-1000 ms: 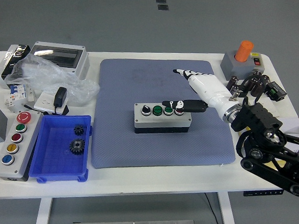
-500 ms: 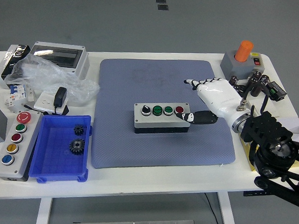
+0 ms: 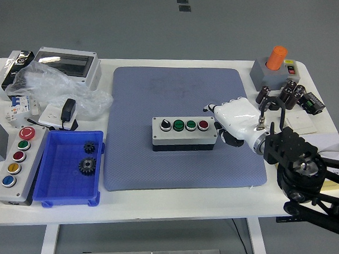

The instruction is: Pick up the button,place it on the desk,press the button,press the button

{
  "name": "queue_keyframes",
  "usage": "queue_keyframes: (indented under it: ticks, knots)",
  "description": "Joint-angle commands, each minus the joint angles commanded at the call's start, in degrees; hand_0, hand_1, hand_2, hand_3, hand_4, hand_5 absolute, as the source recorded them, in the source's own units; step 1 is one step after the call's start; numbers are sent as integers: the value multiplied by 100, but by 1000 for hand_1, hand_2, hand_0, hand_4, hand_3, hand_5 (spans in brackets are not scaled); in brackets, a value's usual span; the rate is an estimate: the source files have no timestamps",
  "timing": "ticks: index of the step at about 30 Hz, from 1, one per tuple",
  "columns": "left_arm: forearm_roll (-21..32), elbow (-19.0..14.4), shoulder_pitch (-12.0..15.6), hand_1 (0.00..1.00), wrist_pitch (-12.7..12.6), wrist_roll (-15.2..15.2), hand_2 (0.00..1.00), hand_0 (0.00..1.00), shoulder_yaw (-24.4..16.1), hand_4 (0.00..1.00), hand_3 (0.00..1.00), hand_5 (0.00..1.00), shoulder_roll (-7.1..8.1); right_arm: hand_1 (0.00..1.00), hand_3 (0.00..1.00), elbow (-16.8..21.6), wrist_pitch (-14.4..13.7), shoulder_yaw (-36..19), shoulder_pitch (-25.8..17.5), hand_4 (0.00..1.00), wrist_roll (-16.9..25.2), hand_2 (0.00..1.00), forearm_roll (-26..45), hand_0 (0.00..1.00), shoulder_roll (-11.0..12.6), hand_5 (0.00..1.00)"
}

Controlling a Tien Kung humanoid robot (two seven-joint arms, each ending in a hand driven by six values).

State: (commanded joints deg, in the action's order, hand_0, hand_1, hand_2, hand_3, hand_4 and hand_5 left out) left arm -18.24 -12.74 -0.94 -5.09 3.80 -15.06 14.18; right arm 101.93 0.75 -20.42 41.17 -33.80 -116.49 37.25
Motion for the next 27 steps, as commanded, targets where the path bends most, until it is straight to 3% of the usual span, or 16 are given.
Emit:
queue_keyframes:
  ticks: [27]
  knots:
    - [-23, -9, -12, 679, 38, -93, 602, 665, -48, 573, 615, 393, 7, 348, 831, -763, -114, 432, -38, 326, 210, 209, 311, 351, -267, 2]
